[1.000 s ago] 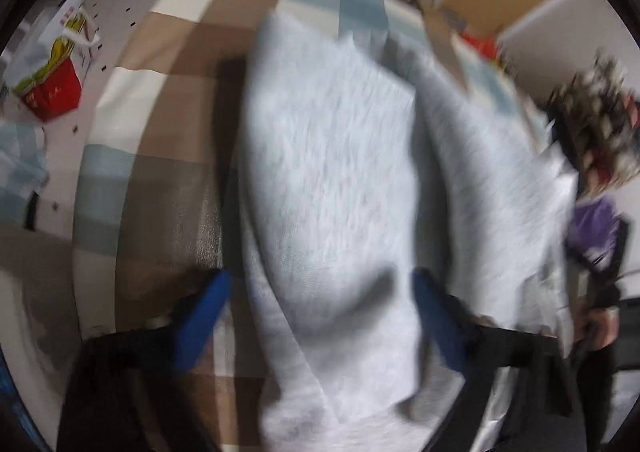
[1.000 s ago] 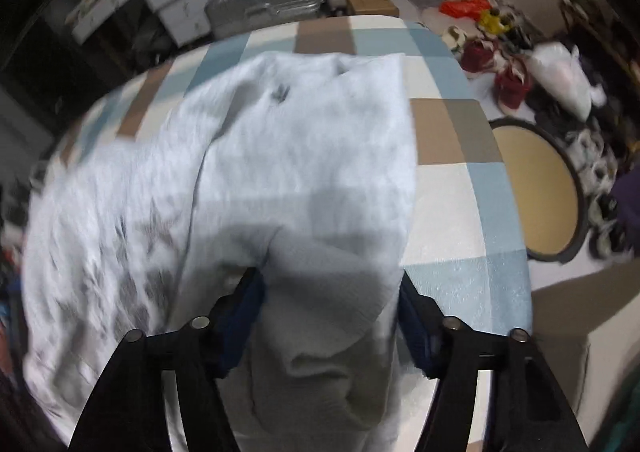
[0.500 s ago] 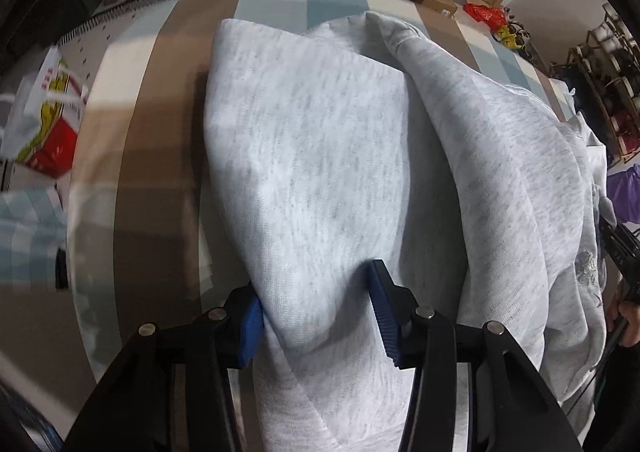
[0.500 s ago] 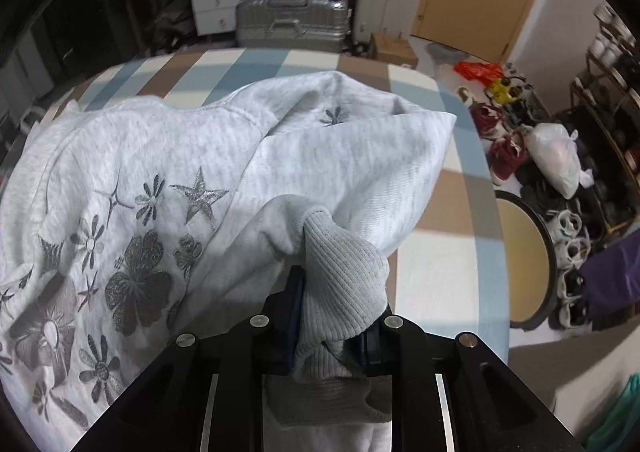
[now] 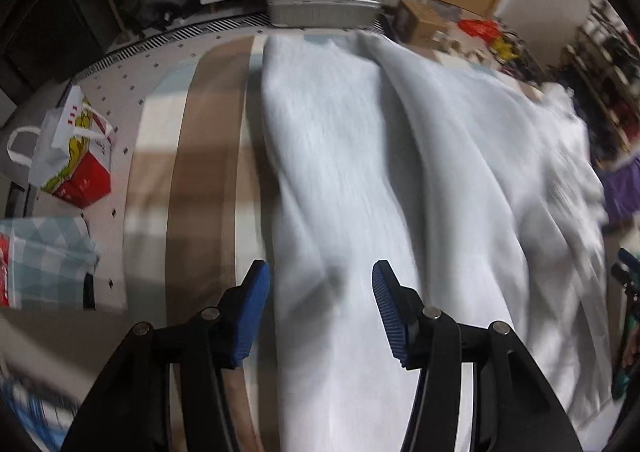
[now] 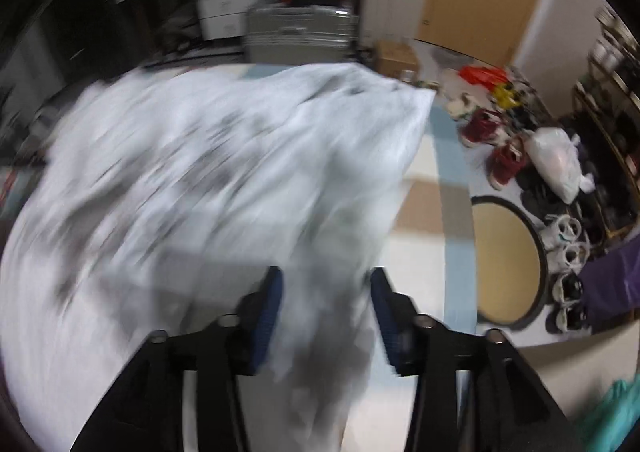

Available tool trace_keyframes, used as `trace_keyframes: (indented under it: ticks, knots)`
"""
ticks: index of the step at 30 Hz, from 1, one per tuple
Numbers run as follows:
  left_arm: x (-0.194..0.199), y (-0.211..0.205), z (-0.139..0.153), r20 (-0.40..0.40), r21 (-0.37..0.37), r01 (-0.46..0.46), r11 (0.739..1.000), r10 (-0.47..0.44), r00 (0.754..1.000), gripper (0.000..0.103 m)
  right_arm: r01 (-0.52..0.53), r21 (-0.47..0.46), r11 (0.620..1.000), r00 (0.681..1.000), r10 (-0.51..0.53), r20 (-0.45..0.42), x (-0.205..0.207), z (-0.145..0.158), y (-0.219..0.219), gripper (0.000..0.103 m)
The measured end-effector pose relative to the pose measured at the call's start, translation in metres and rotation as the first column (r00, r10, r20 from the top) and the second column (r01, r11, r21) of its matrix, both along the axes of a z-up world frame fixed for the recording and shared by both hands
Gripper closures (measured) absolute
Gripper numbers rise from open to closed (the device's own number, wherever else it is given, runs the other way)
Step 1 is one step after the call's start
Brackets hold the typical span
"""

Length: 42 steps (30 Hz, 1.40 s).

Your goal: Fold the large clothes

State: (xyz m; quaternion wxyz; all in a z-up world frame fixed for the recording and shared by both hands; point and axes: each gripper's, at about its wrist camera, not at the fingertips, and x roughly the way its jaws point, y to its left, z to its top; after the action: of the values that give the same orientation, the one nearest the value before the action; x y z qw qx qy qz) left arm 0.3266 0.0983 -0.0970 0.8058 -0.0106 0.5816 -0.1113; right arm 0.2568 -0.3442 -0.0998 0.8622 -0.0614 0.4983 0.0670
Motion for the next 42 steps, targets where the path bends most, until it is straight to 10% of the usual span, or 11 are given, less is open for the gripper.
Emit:
trace_keyframes:
  ticks: [3,13,15,18,24,31,42]
  knots:
    - [-0.045,0.007,0.010,-0.002,-0.040,0.022,0.999,-0.022,1.000,0.051,-0.012,0.046,0.999,1.000,0.011,0.005,-0.076,0.011,0.006,0.033]
    - [-0.186,0.004,0.009,0.004,-0.186,0.103,0.977,-0.104,0.995,0.033,0.041,0.169,0.985,0.990,-0.018,-0.140,-0.216,-0.030,-0.004,0.033]
    - [-0.196,0.003,0.005,0.011,-0.160,0.118,0.980,-0.118,0.993,0.032,0.056,0.179,0.982,0.989,-0.030,-0.145,-0.233,-0.038,-0.003,0.047]
    - [-0.208,-0.002,-0.012,0.013,-0.098,0.129,0.987,-0.129,0.992,0.032,0.066,0.225,0.972,0.990,-0.035,-0.139,-0.243,-0.045,0.000,0.091]
    - [-0.222,0.026,-0.036,-0.040,-0.041,0.058,0.997,-0.060,0.997,0.032,0.159,0.378,0.912,0.987,-0.154,-0.043,-0.252,-0.014,-0.027,0.097]
    - [-0.226,0.049,-0.048,-0.051,-0.105,0.001,0.994,-0.007,0.999,0.032,0.241,0.084,0.967,0.965,-0.230,-0.124,-0.249,-0.039,-0.032,0.097]
    - [-0.248,0.023,-0.054,0.005,-0.082,0.048,0.995,-0.048,0.999,0.031,0.245,0.168,0.955,0.967,-0.229,-0.107,-0.256,-0.038,-0.031,0.092]
